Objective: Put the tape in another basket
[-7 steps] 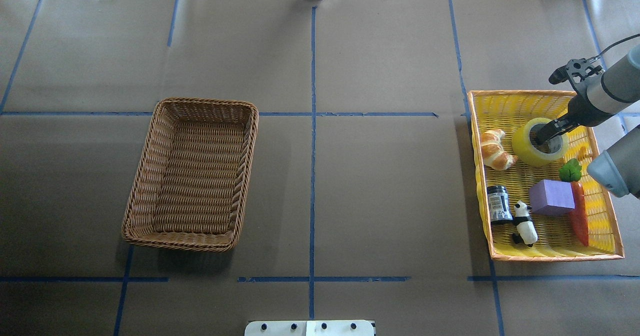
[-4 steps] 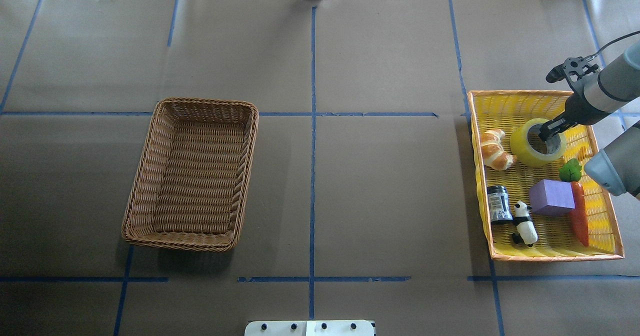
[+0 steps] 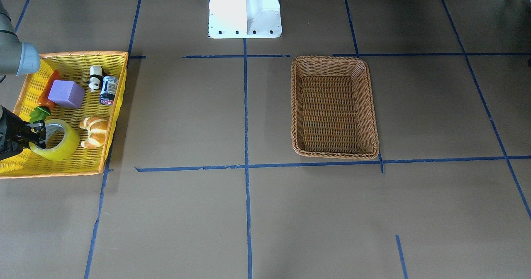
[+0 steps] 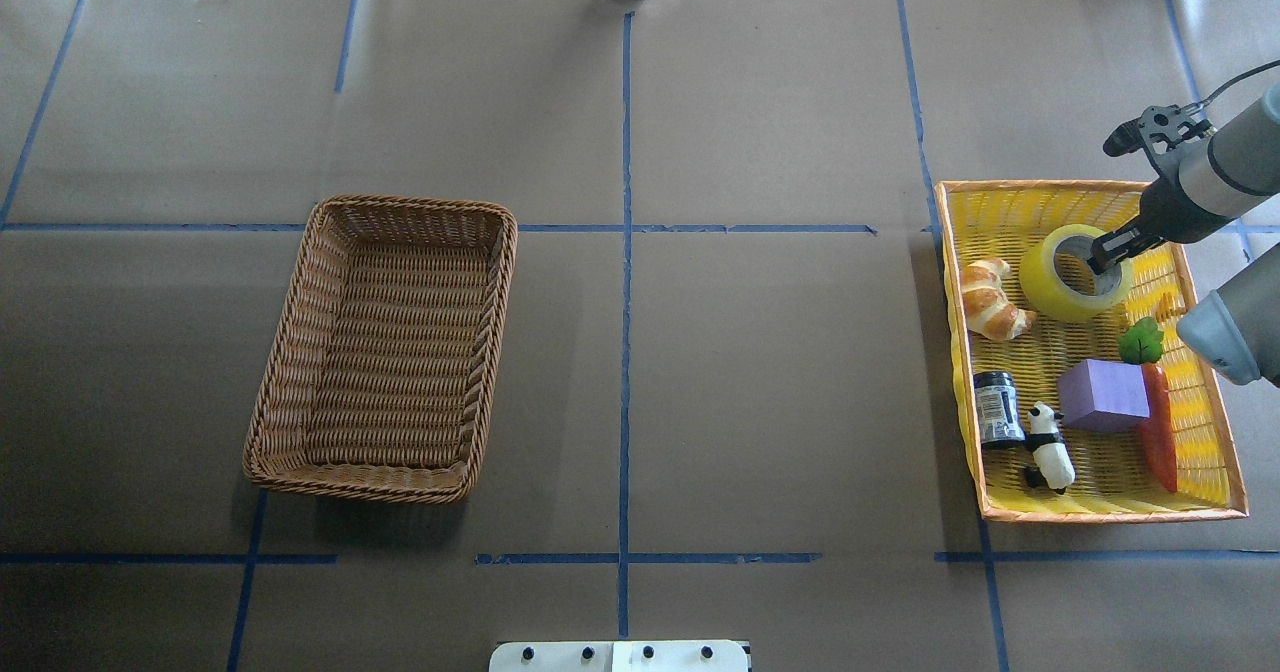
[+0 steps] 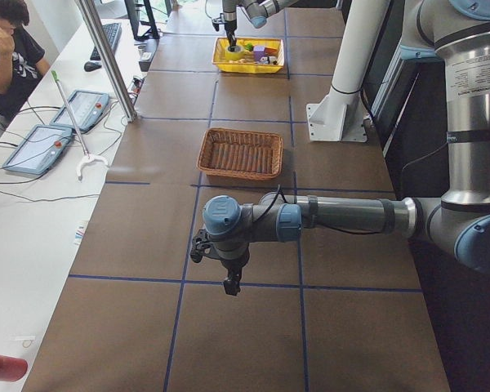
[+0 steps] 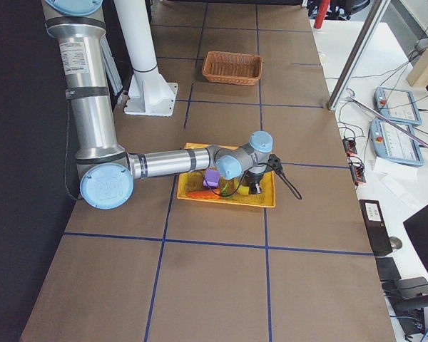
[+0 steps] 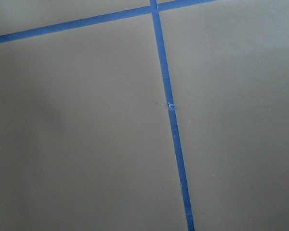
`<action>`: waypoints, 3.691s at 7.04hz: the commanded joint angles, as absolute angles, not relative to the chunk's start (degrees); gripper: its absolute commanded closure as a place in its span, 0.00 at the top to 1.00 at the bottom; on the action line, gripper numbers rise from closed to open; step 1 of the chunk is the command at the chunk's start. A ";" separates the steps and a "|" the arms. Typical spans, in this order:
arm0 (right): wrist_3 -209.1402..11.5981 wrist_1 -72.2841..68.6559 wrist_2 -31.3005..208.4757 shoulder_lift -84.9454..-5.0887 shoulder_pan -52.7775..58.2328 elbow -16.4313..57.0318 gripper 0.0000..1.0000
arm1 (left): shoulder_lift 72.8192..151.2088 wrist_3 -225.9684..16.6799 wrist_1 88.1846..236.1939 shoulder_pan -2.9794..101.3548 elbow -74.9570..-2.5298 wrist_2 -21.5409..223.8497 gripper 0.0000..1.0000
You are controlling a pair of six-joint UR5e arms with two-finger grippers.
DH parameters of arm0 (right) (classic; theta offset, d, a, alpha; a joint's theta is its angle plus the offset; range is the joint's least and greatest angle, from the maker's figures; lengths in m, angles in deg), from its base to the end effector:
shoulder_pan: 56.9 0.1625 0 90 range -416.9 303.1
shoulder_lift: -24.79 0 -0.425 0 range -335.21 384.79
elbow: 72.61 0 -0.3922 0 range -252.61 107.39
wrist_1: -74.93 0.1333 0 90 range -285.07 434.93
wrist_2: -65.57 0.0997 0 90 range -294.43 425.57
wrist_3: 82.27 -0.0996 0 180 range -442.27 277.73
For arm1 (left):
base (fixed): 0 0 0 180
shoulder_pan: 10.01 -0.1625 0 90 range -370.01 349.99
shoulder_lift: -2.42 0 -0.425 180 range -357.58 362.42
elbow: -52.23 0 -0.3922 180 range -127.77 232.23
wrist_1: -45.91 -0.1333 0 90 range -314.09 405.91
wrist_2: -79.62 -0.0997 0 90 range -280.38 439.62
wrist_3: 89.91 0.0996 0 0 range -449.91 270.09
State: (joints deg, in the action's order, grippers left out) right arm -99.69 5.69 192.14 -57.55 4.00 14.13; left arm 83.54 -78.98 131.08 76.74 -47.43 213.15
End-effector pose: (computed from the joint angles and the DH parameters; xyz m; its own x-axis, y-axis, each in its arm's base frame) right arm -0.2135 -0.5357 0.5836 0.6838 -0.3471 0.6418 0.2468 0.9378 0.2442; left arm -0.0407 -0.4239 0.6561 0.7027 0.1815 -0.6879 -0.1933 0.9792 0.0609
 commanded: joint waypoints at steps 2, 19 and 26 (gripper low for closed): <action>-109.21 5.85 192.57 -56.95 4.71 16.94 0.00 | 83.54 -79.02 131.08 76.74 -48.75 213.13 1.00; -170.92 50.09 189.85 -50.97 -15.14 33.39 0.01 | 106.21 -174.52 192.93 42.30 -55.16 217.96 1.00; -175.60 76.49 178.52 -54.84 -27.19 33.39 0.00 | 110.44 -207.74 221.30 28.34 -60.18 192.53 1.00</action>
State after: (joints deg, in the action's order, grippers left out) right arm -175.20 73.63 179.95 -54.60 -25.98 33.39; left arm 110.36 -202.35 216.24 30.96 -59.30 199.74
